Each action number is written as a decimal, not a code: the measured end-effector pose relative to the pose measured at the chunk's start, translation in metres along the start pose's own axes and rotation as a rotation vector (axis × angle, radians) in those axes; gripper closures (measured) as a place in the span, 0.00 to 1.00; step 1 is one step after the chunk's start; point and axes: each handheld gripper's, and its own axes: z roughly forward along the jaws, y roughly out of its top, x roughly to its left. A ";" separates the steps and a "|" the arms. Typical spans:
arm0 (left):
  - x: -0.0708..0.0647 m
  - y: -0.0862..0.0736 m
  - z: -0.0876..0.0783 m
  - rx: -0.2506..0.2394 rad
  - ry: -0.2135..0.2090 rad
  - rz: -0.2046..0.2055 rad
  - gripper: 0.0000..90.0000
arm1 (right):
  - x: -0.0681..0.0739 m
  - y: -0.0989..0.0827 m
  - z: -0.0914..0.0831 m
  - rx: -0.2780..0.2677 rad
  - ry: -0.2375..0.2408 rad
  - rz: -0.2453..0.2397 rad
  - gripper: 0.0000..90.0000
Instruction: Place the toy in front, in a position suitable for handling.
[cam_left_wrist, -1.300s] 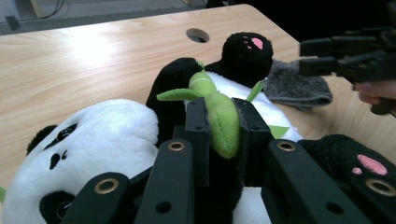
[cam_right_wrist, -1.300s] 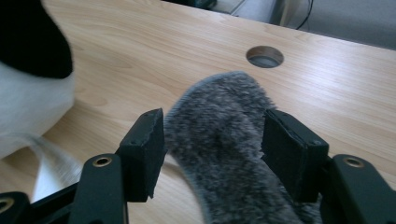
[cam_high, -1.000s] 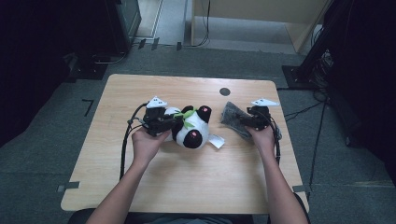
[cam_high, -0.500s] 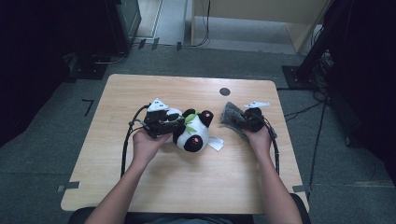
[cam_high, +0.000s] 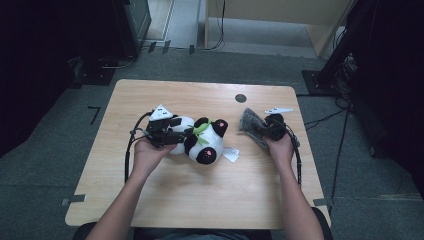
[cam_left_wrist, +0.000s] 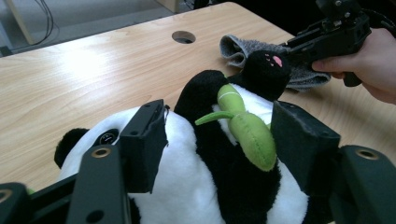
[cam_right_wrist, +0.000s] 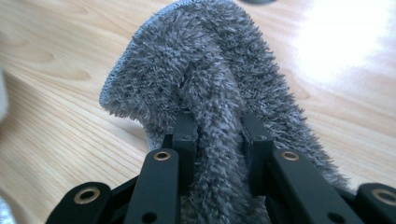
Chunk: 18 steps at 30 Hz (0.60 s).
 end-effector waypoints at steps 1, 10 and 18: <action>0.002 0.000 -0.002 0.000 -0.005 -0.003 0.39 | 0.001 0.001 -0.002 -0.005 0.003 0.000 0.81; 0.018 -0.007 -0.018 -0.027 0.006 -0.022 0.35 | 0.018 0.011 -0.023 -0.016 0.028 -0.048 0.81; 0.036 -0.020 -0.031 -0.040 0.021 -0.024 0.31 | 0.025 0.014 -0.034 -0.025 0.048 -0.049 0.81</action>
